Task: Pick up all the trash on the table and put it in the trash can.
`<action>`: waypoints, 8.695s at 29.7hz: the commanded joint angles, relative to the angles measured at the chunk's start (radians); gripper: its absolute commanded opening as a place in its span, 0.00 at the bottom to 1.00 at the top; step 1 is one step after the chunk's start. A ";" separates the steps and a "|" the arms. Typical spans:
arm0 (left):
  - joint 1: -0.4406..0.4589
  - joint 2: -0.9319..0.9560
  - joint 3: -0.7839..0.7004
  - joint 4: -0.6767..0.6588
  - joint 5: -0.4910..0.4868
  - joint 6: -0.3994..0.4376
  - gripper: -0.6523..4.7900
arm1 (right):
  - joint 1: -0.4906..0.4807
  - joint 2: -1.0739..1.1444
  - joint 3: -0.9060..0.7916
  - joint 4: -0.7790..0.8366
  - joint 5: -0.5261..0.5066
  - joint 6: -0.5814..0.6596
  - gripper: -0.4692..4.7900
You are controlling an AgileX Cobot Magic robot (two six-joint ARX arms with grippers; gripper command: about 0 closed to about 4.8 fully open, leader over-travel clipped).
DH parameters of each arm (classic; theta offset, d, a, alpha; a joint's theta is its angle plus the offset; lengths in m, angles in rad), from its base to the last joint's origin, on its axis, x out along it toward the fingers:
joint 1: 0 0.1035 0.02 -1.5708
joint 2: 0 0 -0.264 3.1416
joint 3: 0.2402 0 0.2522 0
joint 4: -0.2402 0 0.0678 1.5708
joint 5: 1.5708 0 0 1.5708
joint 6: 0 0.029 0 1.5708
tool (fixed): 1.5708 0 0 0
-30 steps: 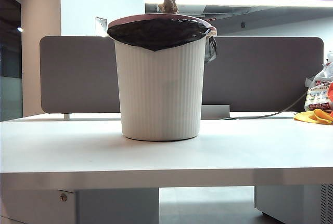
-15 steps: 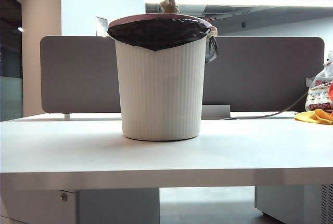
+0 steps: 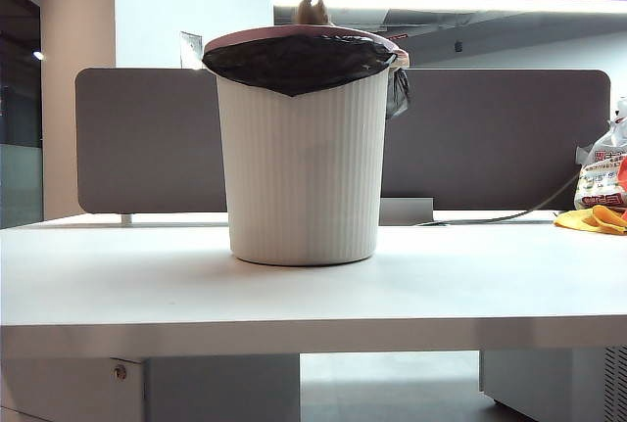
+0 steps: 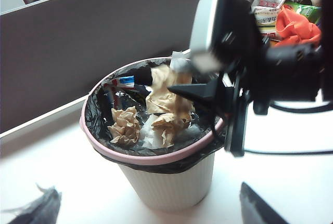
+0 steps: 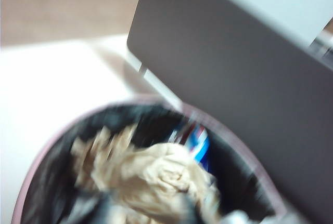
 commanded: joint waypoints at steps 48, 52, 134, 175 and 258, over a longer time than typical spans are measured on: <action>0.000 0.031 0.005 0.056 -0.005 0.049 1.00 | -0.075 -0.003 0.017 -0.009 -0.308 0.562 0.77; 0.000 0.031 0.005 0.055 -0.005 0.048 1.00 | -0.099 -0.002 0.079 -0.010 -0.345 0.599 0.77; 0.330 0.385 0.005 0.673 0.939 -0.069 0.25 | -0.165 0.011 0.396 -0.016 -0.843 0.874 0.81; 0.366 0.600 0.006 0.729 0.665 -0.143 1.00 | -0.295 0.010 0.396 -0.441 -0.546 0.401 0.81; 0.304 -0.896 -1.679 0.749 0.288 -0.293 0.11 | -0.296 -1.536 -1.730 0.020 -0.071 0.568 0.09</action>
